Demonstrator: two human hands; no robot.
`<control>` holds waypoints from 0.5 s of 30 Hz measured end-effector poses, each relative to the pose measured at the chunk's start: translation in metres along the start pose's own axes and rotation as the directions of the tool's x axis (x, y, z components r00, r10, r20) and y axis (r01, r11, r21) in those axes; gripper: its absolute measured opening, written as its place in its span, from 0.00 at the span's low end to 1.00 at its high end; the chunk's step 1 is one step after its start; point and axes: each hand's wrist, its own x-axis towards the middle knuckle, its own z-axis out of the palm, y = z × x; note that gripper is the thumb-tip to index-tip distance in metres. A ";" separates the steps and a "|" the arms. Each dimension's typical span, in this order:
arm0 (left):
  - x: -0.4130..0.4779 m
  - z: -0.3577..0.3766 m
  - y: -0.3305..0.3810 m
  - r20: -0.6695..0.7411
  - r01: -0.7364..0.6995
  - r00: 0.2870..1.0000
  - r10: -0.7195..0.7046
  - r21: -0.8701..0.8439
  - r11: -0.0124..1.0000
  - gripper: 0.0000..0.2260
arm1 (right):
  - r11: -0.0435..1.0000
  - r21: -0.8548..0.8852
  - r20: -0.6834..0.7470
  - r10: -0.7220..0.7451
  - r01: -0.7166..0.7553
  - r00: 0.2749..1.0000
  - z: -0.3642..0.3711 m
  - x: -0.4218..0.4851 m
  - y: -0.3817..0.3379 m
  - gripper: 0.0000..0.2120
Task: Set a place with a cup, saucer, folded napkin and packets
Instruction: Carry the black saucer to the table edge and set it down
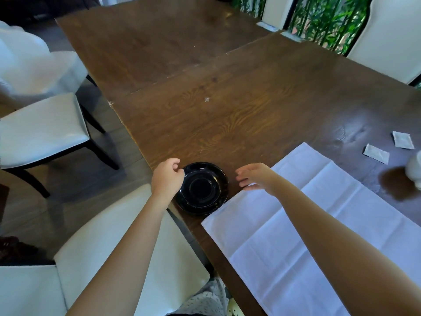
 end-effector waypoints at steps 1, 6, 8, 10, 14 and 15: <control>0.002 0.000 0.010 0.024 -0.043 0.999 0.043 0.002 0.999 0.15 | 1.000 -0.029 0.012 -0.011 0.011 1.000 -0.007 -0.004 0.000 0.12; -0.001 0.011 0.062 0.265 -0.188 0.944 0.197 -0.061 0.980 0.10 | 1.000 -0.010 -0.062 0.026 -0.026 0.998 -0.043 -0.033 0.005 0.13; -0.006 0.021 0.083 0.392 -0.255 0.884 0.256 -0.055 0.965 0.10 | 0.999 -0.020 -0.113 0.034 -0.037 0.993 -0.057 -0.047 0.010 0.13; -0.014 0.032 0.105 0.497 -0.316 0.817 0.293 -0.040 0.948 0.11 | 0.999 -0.025 -0.167 0.037 -0.042 0.985 -0.075 -0.061 0.019 0.14; -0.033 0.059 0.149 0.620 -0.418 0.703 0.349 -0.037 0.908 0.12 | 0.998 0.022 -0.259 0.055 -0.051 0.964 -0.118 -0.089 0.047 0.14; -0.039 0.066 0.161 0.645 -0.435 0.676 0.357 -0.041 0.899 0.12 | 0.998 0.030 -0.287 0.063 -0.057 0.956 -0.129 -0.095 0.055 0.14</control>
